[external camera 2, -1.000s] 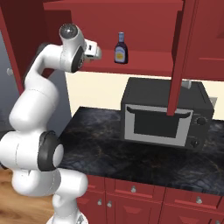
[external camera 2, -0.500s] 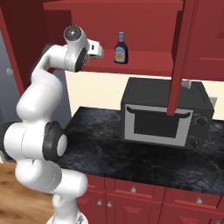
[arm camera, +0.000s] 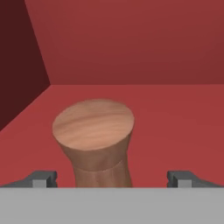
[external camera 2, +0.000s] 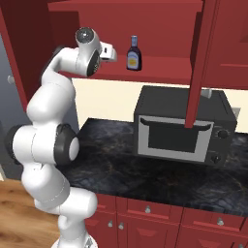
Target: Take 2 condiments from the cabinet and move them on the counter near the stove.Make sure the condiments are lined up with each other, next to each other.
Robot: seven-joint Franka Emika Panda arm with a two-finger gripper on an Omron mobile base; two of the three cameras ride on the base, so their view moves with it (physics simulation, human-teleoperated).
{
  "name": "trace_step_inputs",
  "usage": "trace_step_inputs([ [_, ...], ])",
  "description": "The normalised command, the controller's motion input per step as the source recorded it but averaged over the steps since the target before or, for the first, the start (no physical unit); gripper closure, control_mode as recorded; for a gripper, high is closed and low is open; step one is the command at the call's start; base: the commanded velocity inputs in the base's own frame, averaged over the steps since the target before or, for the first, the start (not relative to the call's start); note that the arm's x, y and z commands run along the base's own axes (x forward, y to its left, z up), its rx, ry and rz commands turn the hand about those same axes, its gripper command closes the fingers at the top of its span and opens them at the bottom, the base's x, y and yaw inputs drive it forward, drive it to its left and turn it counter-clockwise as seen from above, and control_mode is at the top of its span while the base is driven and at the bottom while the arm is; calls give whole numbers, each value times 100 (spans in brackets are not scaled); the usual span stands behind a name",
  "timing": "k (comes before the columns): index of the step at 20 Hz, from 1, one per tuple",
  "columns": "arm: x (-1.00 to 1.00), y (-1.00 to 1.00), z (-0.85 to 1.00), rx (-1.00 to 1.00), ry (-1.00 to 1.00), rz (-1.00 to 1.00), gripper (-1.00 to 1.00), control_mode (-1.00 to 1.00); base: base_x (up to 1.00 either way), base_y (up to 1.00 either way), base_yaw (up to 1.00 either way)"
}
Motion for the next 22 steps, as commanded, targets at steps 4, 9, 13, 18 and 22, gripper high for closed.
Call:
trace_step_inputs([
  [4, 16, 0, 0, 0, 0, 0, -100, -100, 0, 0, 0],
  [9, 7, 0, 0, 0, 0, 0, 100, -100, 0, 0, 0],
  [13, 0, 0, 0, 0, 0, 0, 100, -100, 0, 0, 0],
  [18, -2, 0, 0, 0, 0, 0, 100, -100, 0, 0, 0],
  [22, -50, 0, 0, 0, -4, 0, 100, -100, 0, 0, 0],
])
